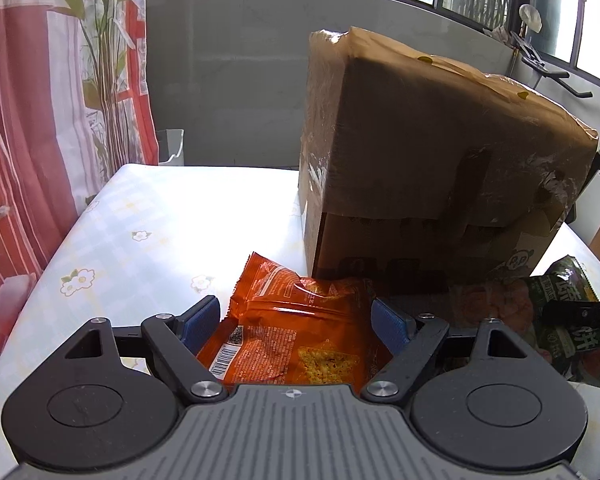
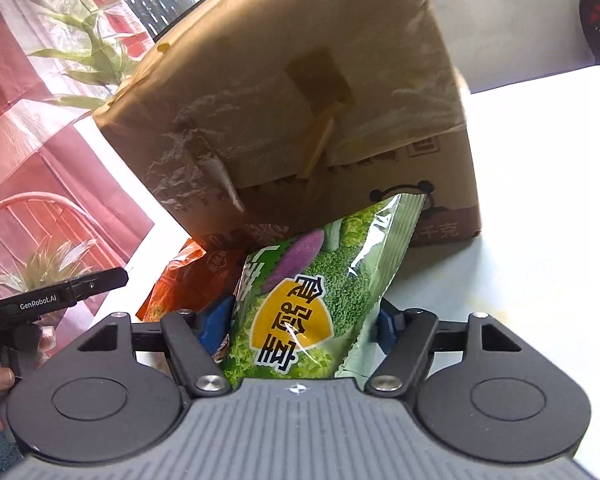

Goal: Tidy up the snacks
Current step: 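Grasp the orange chip bag with the left tool while the right tool grasps the green broccoli bag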

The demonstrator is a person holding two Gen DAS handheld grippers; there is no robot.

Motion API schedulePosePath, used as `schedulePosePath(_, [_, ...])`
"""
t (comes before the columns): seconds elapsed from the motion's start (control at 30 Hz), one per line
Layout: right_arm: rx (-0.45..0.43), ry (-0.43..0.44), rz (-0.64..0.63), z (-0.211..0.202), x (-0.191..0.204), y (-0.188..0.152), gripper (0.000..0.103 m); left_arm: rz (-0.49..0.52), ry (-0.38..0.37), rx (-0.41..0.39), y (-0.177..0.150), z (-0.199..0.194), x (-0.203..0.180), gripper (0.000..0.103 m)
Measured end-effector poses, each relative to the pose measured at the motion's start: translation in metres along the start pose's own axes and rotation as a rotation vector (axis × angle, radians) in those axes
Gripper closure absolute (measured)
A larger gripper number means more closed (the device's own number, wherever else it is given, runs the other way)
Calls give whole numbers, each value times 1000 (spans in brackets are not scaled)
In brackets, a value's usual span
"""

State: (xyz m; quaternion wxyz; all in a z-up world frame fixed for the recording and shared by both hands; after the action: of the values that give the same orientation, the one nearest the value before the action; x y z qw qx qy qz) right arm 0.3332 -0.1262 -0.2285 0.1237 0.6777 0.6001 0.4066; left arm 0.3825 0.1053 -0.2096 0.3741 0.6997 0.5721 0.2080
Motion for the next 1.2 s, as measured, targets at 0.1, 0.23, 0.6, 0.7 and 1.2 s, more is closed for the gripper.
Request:
schedulePosePath(0.1, [-43, -55, 24, -13, -16, 4, 32, 29, 6, 18, -1, 10, 4, 18])
schedulePosePath(0.23, [-80, -100, 51, -23, -34, 9, 32, 58, 43, 19, 3, 23, 14, 18])
schedulePosePath(0.6, [-70, -132, 75, -23, -50, 6, 32, -12, -13, 97, -5, 60, 41, 7])
schedulePosePath(0.7, [-71, -128, 68, -22, -49, 7, 32, -51, -45, 91, -11, 62, 43, 6])
schedulePosePath(1.2, [-73, -118, 67, -26, -53, 5, 32, -71, -235, 123, -28, 59, -6, 6])
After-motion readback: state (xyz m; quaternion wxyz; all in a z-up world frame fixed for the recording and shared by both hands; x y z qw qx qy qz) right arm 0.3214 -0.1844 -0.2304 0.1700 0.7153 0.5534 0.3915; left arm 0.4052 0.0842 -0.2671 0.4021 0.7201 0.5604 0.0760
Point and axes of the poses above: each gripper's, at about its wrist camera, not at the fingertips, and z roughly the way its jaws point, x to its left, y to its top, the point moved 9 cm from there along z, roughly the way its jaws point, and after that the axes turned 10 degrees about -y, right-handed, at the moved point
